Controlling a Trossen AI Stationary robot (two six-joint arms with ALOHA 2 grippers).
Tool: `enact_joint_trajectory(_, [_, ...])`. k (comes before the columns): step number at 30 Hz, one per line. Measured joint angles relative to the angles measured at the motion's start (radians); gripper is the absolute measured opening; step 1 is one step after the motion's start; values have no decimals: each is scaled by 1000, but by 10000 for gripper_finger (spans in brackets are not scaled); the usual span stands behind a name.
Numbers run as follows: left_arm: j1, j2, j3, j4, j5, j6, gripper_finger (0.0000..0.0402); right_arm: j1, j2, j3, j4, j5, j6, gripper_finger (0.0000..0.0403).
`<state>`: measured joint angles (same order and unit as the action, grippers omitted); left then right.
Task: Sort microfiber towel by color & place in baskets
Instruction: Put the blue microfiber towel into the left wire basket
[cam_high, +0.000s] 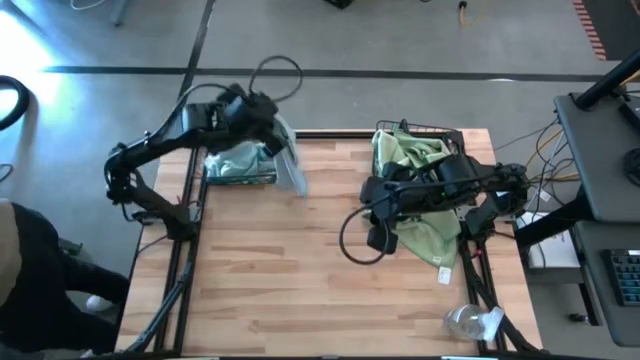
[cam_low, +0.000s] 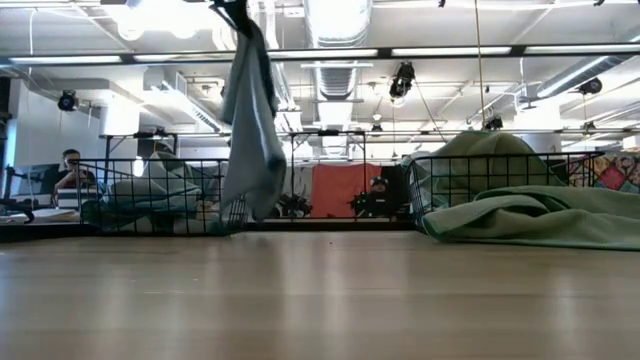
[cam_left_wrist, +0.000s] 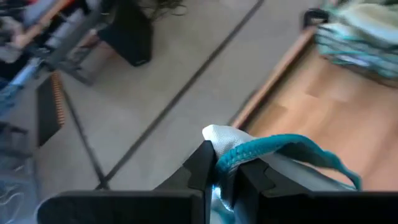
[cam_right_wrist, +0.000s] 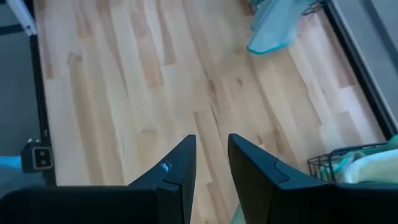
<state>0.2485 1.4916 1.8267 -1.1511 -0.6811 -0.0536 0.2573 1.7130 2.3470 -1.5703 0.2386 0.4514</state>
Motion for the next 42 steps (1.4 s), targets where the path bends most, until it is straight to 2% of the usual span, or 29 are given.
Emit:
enact_joint_trajectory(9, [199, -94, 7, 79, 6, 150, 23, -1, 0, 0, 2, 55, 61, 89])
enact_joint_trajectory(16, [337, -131, 1, 71, 86, 194, 23, 0, 0, 0, 4, 92, 76, 89])
enact_joint_trajectory(22, [430, -142, -17, 45, 101, 240, 23, 0, 0, 0, 4, 129, 100, 89])
enact_joint_trajectory(29, [504, -159, -18, -21, 100, 281, 23, -1, 0, 0, 4, 130, 126, 89])
enact_joint_trajectory(34, [549, -197, -24, -45, 140, 281, 23, -1, 0, 0, 3, 133, 133, 89])
enact_joint_trajectory(42, [577, -325, -182, -55, 154, 267, 23, -1, 0, 0, 3, 157, 135, 89])
